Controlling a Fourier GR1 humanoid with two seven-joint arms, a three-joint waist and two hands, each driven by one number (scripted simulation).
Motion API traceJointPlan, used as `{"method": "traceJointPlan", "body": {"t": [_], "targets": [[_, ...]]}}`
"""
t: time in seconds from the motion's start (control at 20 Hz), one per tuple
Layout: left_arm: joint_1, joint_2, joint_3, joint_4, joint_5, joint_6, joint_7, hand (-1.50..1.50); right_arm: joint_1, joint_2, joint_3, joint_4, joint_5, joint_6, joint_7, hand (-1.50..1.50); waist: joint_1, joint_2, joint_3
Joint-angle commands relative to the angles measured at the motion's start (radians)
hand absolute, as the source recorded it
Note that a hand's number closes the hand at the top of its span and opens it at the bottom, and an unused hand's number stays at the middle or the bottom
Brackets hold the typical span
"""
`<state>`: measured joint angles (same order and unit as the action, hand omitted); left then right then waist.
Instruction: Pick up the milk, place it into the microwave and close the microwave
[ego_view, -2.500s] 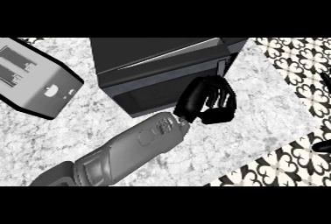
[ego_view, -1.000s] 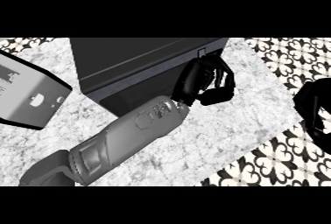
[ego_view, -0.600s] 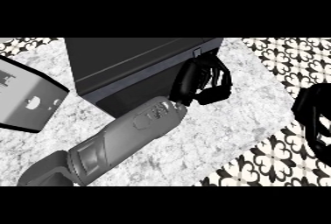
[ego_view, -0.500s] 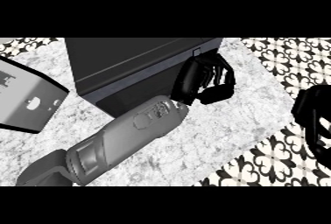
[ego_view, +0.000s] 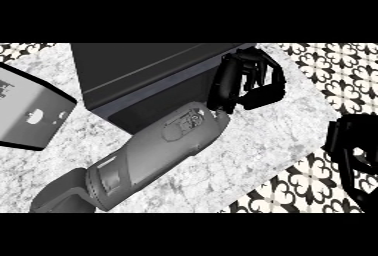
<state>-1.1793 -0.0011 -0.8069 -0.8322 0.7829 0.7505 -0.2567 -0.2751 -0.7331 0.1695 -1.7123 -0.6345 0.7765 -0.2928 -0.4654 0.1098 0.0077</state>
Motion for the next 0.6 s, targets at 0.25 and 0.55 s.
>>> {"method": "traceJointPlan", "body": {"t": [0.25,0.55], "targets": [[0.131,0.001,0.203,0.009,0.272,-0.076,0.009,1.5,0.085,0.016,0.07,-0.07,-0.026,0.039,0.008,1.5,0.063,0.023,-0.01],[0.195,0.002,0.209,0.029,0.357,-0.192,-0.029,1.5,0.158,0.043,0.094,-0.138,-0.031,0.002,0.016,1.5,0.091,0.01,-0.009]]}}
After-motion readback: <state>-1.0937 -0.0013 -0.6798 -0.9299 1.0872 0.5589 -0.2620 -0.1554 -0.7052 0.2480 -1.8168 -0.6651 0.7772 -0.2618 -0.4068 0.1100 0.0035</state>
